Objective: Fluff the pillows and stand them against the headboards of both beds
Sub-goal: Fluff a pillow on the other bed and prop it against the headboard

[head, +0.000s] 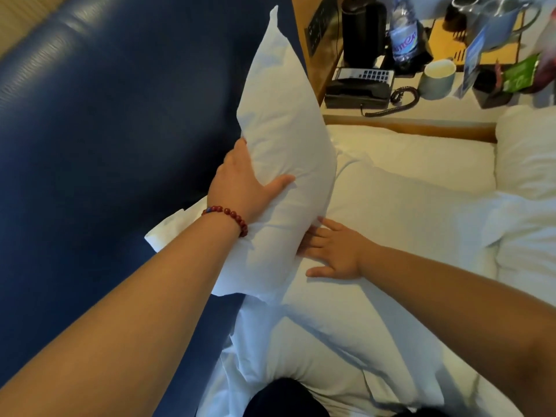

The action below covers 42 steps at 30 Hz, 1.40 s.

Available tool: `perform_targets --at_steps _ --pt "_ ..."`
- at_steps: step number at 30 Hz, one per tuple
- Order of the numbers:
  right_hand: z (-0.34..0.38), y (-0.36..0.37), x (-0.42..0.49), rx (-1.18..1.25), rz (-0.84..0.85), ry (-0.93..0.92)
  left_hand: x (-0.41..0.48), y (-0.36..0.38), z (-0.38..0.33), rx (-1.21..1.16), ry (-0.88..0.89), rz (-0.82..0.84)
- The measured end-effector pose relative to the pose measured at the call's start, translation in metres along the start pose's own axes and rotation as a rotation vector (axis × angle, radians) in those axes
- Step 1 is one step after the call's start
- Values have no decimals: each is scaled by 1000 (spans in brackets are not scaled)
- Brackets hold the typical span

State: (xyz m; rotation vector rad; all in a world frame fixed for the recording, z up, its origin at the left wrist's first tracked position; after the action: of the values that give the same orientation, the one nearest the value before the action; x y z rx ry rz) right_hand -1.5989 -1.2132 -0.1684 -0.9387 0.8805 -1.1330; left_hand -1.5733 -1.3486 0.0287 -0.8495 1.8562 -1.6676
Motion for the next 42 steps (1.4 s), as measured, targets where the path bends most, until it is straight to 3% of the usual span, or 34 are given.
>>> perform_targets --at_steps 4,7,11,15,19,22,26,31,37,42 --pt "5 0 -10 79 -22 50 6 11 5 7 11 -54" --pt "27 3 -31 161 -54 -28 7 12 10 4 26 -106" --pt "61 38 -9 86 110 -46 5 20 8 25 17 -131" --pt "56 35 11 76 88 -4 3 27 9 -2 16 -143" --pt "27 1 -17 190 -137 -29 5 28 10 -22 26 -138" --pt "-32 -38 -28 104 -300 116 6 29 11 -12 25 -132" --pt "-101 -46 -12 62 -184 341 7 32 12 6 23 -153" --pt "-120 -27 17 124 -66 349 12 44 6 39 42 -139" --pt "-141 -33 -5 121 -157 426 12 43 11 3 44 -154" --pt "-145 -23 10 122 -112 510 13 50 5 47 49 -145"
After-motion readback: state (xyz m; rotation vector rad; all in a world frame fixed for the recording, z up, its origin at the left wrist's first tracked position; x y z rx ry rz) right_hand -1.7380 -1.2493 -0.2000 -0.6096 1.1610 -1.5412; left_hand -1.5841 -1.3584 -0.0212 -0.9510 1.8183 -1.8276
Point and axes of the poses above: each hand's wrist, its own x-axis towards the middle knuckle, its own y-axis out of the palm, z = x × y, the point moved 9 cm from there along x, towards the middle knuckle, and after that the axes turned 11 degrees about x, right-handed, at the moved point
